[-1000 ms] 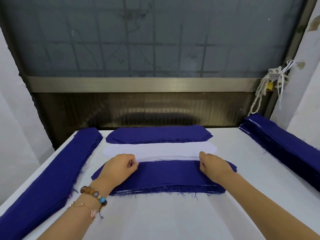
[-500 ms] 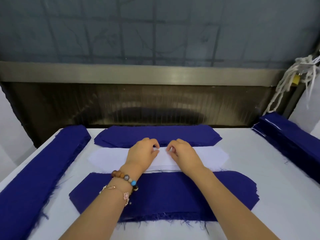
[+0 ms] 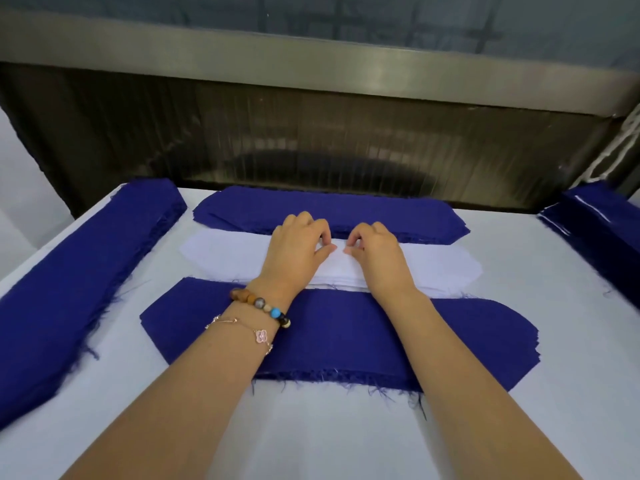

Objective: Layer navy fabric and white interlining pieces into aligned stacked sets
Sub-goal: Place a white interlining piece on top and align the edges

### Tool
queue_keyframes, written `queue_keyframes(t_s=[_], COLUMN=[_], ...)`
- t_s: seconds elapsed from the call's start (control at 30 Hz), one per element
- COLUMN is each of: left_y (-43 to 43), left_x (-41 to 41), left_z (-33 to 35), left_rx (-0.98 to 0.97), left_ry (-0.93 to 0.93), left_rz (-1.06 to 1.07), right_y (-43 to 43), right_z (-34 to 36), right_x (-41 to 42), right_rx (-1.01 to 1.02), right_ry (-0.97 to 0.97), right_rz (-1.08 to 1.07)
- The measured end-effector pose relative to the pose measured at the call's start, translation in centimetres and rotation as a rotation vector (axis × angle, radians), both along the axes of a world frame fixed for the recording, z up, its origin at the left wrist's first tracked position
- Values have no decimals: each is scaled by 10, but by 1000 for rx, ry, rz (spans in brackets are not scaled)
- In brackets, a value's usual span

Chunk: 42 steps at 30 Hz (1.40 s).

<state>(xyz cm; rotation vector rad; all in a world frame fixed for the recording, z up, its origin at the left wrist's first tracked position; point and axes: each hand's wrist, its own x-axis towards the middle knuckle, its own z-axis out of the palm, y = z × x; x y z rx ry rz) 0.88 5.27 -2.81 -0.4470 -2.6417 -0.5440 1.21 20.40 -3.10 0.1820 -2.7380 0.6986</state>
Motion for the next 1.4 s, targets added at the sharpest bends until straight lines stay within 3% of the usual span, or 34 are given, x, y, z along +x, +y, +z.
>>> queue_keyframes(t_s=[0.27,0.8,1.03,1.2,1.4], left_y=[1,2,6,2,1], left_x=[-1,1,-2,1,0], left_z=[-2,2,2,3,2], left_rx=[-18,28,-47,44,-22], left_ry=[-38,-75,-117,-116,-132], left_rz=[-11,-7,5,-38,-38], right_y=[0,1,0,2,2], right_z=[-3,-7,-6,-4,-5], right_x=[-3,-7,-6,-6,-6], right_rx=[66,-1,-17,-66,-67], right_ry=[11,-2,-1,-29,-24], right_rz=[-24,-64,-82,-116,-118])
